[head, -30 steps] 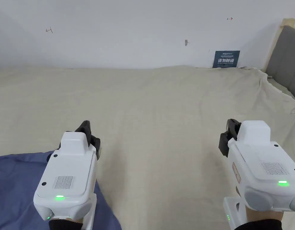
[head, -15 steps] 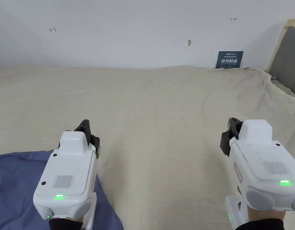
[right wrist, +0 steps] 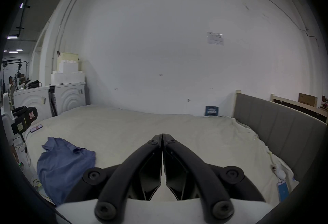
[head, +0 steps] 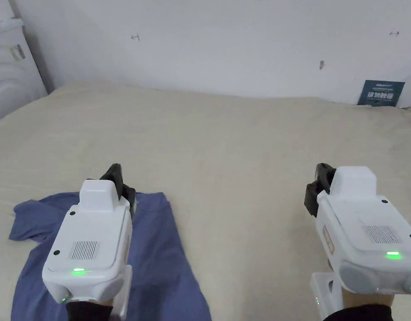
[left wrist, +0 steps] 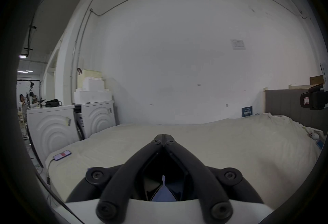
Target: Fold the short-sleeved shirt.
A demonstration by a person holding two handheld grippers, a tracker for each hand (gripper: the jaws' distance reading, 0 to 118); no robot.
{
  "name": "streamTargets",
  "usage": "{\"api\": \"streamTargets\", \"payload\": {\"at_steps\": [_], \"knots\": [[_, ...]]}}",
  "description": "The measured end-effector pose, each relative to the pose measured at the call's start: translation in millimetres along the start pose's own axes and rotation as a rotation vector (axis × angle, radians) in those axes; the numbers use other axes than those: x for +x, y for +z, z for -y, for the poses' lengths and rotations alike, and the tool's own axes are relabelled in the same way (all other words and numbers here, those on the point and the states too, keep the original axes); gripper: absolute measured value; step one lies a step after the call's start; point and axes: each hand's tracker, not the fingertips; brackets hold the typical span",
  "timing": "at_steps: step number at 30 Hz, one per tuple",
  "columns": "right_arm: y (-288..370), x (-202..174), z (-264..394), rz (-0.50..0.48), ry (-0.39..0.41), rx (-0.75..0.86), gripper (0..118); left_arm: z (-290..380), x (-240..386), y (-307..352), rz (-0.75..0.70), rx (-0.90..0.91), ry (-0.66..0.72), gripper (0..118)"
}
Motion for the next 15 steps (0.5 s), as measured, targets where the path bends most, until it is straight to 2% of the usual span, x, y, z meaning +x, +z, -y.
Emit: {"api": "streamTargets", "payload": {"at_steps": [15], "knots": [[-15.2,-134.6,-4.3,-0.307,0.011,0.009,0,6.9,-130.5,61.3,-0.310,-0.039,-0.022,0]]}}
